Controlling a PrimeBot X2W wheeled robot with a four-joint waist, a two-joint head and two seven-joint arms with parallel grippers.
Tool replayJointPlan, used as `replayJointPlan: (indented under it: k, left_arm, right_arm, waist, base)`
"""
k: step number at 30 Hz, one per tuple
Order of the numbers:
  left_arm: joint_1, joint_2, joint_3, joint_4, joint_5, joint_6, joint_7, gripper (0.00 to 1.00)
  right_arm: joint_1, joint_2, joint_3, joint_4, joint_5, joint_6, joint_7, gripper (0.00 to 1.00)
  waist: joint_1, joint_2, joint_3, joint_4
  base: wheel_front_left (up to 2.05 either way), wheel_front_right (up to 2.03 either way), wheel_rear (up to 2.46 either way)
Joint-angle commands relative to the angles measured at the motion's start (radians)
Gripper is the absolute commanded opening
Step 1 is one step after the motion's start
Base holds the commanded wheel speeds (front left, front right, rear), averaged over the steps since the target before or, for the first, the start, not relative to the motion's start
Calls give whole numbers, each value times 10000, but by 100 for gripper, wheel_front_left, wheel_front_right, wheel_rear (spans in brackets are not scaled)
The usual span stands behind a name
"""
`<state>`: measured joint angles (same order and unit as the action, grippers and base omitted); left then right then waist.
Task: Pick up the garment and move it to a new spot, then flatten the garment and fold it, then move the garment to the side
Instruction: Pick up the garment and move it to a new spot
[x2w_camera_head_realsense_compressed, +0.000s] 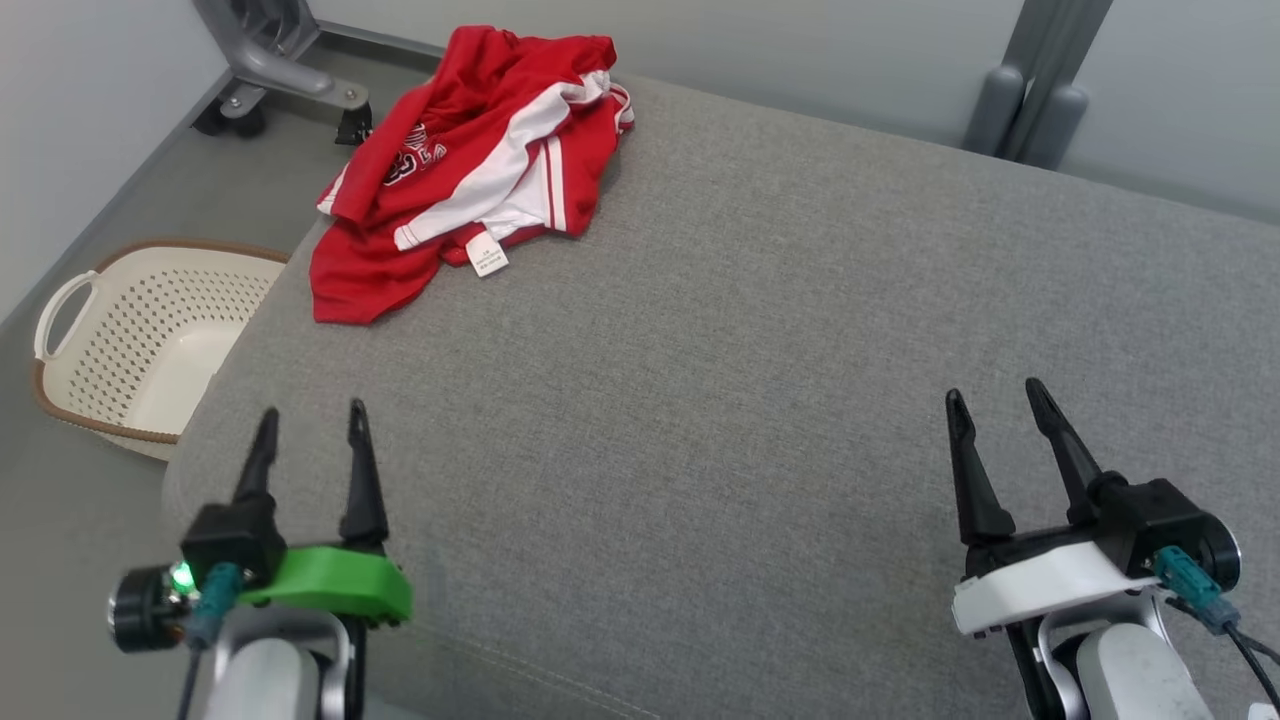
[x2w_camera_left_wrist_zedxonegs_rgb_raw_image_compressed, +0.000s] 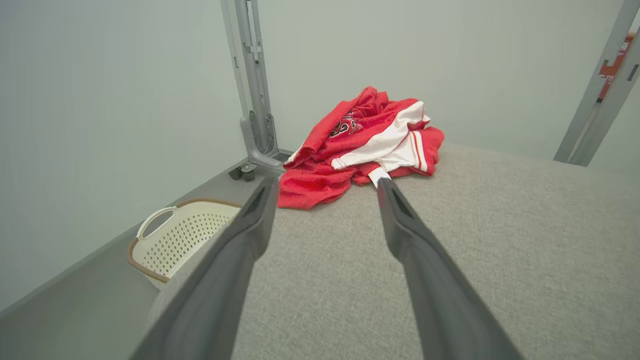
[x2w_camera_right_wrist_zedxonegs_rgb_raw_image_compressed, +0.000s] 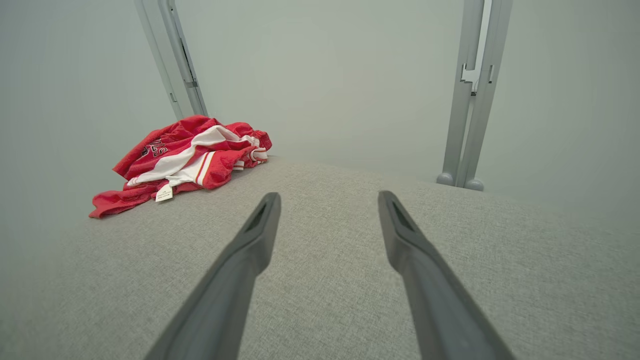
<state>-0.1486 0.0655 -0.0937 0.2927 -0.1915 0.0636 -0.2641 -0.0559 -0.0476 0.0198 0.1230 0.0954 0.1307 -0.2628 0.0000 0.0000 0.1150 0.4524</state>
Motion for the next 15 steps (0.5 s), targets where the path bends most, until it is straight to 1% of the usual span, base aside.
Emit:
replayJointPlan:
  k: [1, 4, 7, 9, 12, 13, 14, 15]
  left_arm:
    - [-625, 306, 225, -144, 103, -141, -7, 100]
    - [-1607, 895, 543, -200, 324, -379, -4, 100]
    - [-2870, 1620, 690, 222, 307, -851, 139, 100]
    - [-4051, 2218, 852, 423, 292, -1089, 398, 100]
    - [-5256, 2740, 904, 946, 153, -1382, 1020, 100]
    - [-5826, 3111, 853, 1267, 70, -1552, 1484, 100]
    - [-6214, 3362, 753, 1522, 78, -1644, 1820, 100]
    - [-6660, 3842, 639, 1759, 161, -1750, 2241, 100]
  right_arm:
    - [-267, -51, -68, -131, -182, 1, -31, 100]
    - [-532, -49, -159, -328, -360, 1, -31, 100]
    - [-829, -48, -177, -514, -570, 1, -31, 100]
    - [-1030, -48, -124, -567, -723, 1, -31, 100]
    - [-1264, -51, -119, -685, -813, 1, -31, 100]
    - [-1370, -46, -11, -734, -820, 1, -31, 100]
    - [-1424, -45, -13, -782, -834, 1, -31, 100]
    - [-1496, -45, 98, -843, -811, 1, -31, 100]
  waist:
    - [0, 0, 759, -590]
    - [0, 0, 1324, -949]
    - [0, 0, 1944, -1342]
    - [0, 0, 2414, -1670]
    - [0, 0, 2892, -2077]
    - [0, 0, 3133, -2355]
    - [0, 0, 3260, -2505]
    - [0, 0, 3460, -2771]
  base:
    - [0, 0, 0]
    - [0, 0, 0]
    - [0, 0, 0]
    - [0, 0, 0]
    - [0, 0, 0]
    - [0, 0, 0]
    - [0, 0, 0]
    - [0, 0, 0]
